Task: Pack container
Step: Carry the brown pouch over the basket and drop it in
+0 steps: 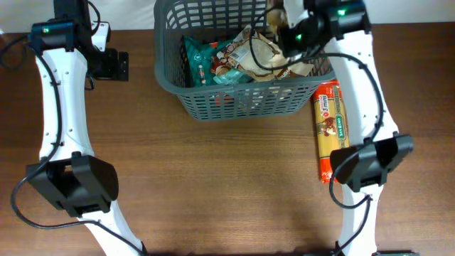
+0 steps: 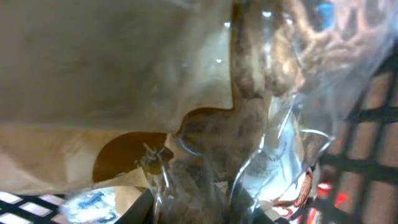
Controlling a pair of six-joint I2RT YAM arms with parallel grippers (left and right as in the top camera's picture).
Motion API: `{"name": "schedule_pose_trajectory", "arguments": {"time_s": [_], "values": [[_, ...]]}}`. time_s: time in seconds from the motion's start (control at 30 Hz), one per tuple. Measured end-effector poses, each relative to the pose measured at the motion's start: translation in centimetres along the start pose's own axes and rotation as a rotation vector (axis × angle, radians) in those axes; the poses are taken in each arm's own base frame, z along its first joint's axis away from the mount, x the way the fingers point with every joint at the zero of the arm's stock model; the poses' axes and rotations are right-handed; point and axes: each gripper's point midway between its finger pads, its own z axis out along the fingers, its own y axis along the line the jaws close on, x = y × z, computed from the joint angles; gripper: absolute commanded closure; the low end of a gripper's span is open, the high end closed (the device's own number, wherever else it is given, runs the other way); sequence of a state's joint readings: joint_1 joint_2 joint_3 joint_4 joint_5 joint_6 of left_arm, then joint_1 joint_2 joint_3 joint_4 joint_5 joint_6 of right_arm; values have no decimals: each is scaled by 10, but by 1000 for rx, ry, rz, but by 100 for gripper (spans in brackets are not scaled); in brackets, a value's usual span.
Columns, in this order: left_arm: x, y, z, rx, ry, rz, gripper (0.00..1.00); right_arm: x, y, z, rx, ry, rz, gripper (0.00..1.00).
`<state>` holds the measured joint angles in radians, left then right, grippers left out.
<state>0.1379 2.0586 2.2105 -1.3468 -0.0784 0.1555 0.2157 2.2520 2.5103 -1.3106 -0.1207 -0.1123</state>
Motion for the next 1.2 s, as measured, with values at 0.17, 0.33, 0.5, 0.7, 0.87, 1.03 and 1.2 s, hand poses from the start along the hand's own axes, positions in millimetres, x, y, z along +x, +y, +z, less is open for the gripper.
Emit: {"name": "schedule_pose_trajectory", "arguments": {"time_s": [0.17,0.33,0.5,0.7,0.87,1.03,1.2], "values": [[0,0,0,0,0,0,1,13,0,14,-5,51,19,44],[0,0,0,0,0,0,1,12,0,14,-6,47,42,44],[0,0,0,0,0,0,1,-14,4,-17,-16,-59,48,47],[0,0,0,0,0,0,1,-52,17,-145,-5,-346,33,52],[0,0,0,0,0,0,1,-27,23,-272,79,-529,31,53],[0,0,0,0,0,0,1,37,8,-319,232,-463,75,53],[0,0,0,0,0,0,1,52,-6,-317,319,-404,95,51]]}}
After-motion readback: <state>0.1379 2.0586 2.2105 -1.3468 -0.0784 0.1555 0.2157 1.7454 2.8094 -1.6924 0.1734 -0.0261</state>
